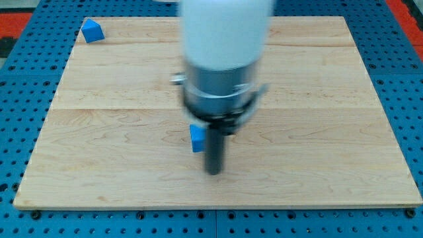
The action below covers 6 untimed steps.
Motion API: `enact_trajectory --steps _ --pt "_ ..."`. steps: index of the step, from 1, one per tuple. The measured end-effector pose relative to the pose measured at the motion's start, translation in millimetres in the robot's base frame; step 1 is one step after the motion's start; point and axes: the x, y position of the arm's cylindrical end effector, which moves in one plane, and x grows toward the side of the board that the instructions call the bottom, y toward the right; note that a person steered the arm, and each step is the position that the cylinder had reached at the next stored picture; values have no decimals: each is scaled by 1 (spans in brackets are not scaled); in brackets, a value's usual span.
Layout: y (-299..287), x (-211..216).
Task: Place the blue cube below to the green star
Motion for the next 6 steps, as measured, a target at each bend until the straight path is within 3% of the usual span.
enact_trajectory --steps 1,2,4,5,6 --pt "-74 -8" --pt "-59 -41" --pt "7 -43" --pt "-25 -57" --pt "-45 -112"
